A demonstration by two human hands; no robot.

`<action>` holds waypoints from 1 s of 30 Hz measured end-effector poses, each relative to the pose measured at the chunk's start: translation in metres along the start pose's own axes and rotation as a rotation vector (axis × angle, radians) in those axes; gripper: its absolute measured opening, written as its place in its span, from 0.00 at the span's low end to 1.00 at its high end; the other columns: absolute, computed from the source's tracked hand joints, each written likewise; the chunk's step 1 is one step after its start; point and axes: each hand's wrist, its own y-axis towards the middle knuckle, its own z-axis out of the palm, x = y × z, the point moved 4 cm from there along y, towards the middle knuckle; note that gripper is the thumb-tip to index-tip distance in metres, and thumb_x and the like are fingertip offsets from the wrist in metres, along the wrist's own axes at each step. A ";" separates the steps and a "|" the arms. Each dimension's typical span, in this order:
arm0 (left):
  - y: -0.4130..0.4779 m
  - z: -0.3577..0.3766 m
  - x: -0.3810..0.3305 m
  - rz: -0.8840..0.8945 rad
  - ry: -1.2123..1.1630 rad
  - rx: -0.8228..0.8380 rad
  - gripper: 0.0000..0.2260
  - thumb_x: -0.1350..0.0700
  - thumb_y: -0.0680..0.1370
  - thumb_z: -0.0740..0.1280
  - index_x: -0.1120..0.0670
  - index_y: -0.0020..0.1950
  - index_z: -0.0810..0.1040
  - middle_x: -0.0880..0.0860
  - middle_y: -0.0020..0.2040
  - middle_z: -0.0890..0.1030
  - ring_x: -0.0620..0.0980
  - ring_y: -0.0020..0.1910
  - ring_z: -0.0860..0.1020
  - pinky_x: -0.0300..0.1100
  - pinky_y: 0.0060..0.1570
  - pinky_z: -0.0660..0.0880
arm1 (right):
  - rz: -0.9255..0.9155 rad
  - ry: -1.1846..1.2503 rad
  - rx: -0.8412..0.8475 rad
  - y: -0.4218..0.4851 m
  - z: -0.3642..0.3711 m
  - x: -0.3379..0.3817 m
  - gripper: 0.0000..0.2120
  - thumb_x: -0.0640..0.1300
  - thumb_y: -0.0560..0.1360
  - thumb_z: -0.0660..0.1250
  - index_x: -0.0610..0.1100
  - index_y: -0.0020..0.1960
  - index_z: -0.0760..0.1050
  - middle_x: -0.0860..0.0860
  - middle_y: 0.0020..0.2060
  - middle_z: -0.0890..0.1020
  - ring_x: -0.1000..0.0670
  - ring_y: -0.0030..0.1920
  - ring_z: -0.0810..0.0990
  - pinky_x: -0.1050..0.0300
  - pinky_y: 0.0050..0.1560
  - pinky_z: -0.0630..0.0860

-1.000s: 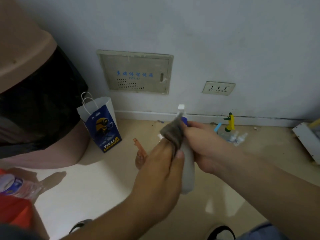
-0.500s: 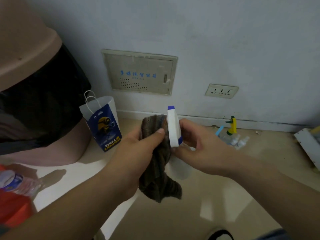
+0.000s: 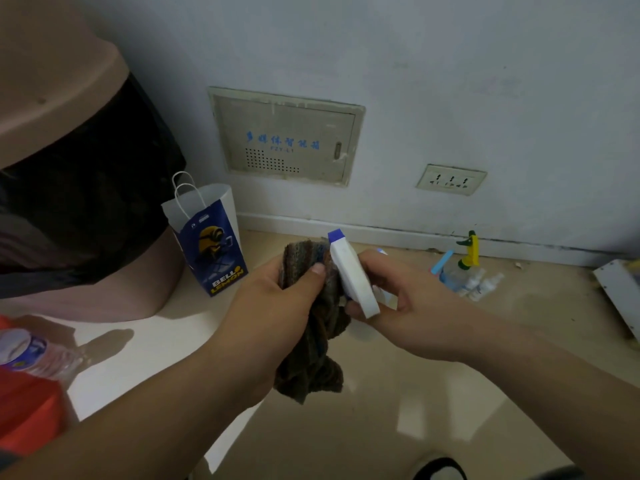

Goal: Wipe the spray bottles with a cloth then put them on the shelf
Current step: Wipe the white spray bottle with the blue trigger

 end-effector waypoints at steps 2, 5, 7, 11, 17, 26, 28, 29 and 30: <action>0.003 -0.003 -0.005 -0.015 -0.004 -0.045 0.05 0.48 0.82 0.66 0.39 0.51 0.81 0.44 0.46 0.86 0.45 0.47 0.84 0.39 0.39 0.78 | 0.010 -0.010 0.000 0.001 0.000 -0.001 0.10 0.46 0.79 0.72 0.56 0.58 0.76 0.59 0.48 0.79 0.53 0.54 0.80 0.45 0.63 0.78; 0.010 -0.011 -0.014 0.009 -0.006 -0.130 0.07 0.49 0.84 0.63 0.42 0.59 0.79 0.47 0.53 0.83 0.49 0.52 0.82 0.46 0.43 0.79 | 0.018 -0.037 0.000 0.001 0.002 -0.005 0.08 0.48 0.79 0.72 0.56 0.55 0.76 0.58 0.46 0.79 0.52 0.52 0.79 0.42 0.64 0.77; 0.012 -0.014 -0.022 0.092 0.071 -0.148 0.11 0.49 0.85 0.62 0.44 0.65 0.79 0.47 0.54 0.83 0.49 0.55 0.81 0.49 0.51 0.80 | 0.035 -0.033 0.006 0.000 0.003 -0.007 0.07 0.49 0.79 0.72 0.56 0.54 0.76 0.57 0.46 0.80 0.51 0.53 0.80 0.41 0.64 0.77; 0.009 -0.008 -0.032 0.323 0.292 -0.068 0.09 0.53 0.85 0.61 0.41 0.59 0.80 0.39 0.45 0.84 0.37 0.48 0.82 0.38 0.48 0.79 | 0.028 -0.043 0.027 0.001 0.005 -0.005 0.07 0.54 0.77 0.70 0.57 0.53 0.75 0.56 0.46 0.80 0.48 0.53 0.80 0.39 0.63 0.77; -0.014 0.022 -0.008 0.733 0.978 -0.039 0.18 0.66 0.76 0.62 0.51 0.62 0.78 0.51 0.58 0.83 0.53 0.47 0.81 0.45 0.42 0.79 | 0.067 -0.096 -0.026 0.002 0.003 -0.008 0.06 0.44 0.79 0.70 0.53 0.53 0.77 0.55 0.45 0.82 0.54 0.51 0.82 0.48 0.55 0.80; 0.005 0.017 -0.010 0.714 0.748 0.089 0.25 0.67 0.80 0.61 0.51 0.76 0.73 0.48 0.71 0.77 0.43 0.70 0.74 0.49 0.71 0.72 | 0.151 -0.185 -0.026 0.005 0.007 -0.002 0.06 0.48 0.81 0.68 0.55 0.57 0.76 0.58 0.48 0.82 0.60 0.49 0.79 0.66 0.47 0.75; -0.001 0.023 -0.006 0.682 0.749 0.127 0.26 0.63 0.79 0.58 0.51 0.77 0.72 0.49 0.76 0.73 0.43 0.75 0.69 0.49 0.76 0.67 | 0.184 -0.165 0.005 0.004 0.008 -0.001 0.07 0.47 0.81 0.68 0.53 0.59 0.76 0.57 0.46 0.82 0.59 0.47 0.80 0.61 0.47 0.78; -0.007 0.025 -0.001 0.705 0.787 0.123 0.29 0.61 0.76 0.56 0.52 0.78 0.71 0.50 0.78 0.70 0.45 0.76 0.68 0.51 0.76 0.66 | 0.186 -0.169 0.026 0.003 0.010 -0.001 0.09 0.45 0.81 0.68 0.51 0.60 0.77 0.56 0.48 0.83 0.57 0.49 0.81 0.57 0.51 0.80; -0.013 0.026 0.003 0.753 0.841 0.125 0.30 0.60 0.74 0.56 0.53 0.78 0.70 0.50 0.79 0.68 0.47 0.76 0.69 0.52 0.75 0.67 | 0.181 -0.165 0.042 0.001 0.011 -0.001 0.10 0.44 0.81 0.68 0.49 0.62 0.77 0.54 0.50 0.83 0.56 0.51 0.82 0.53 0.55 0.81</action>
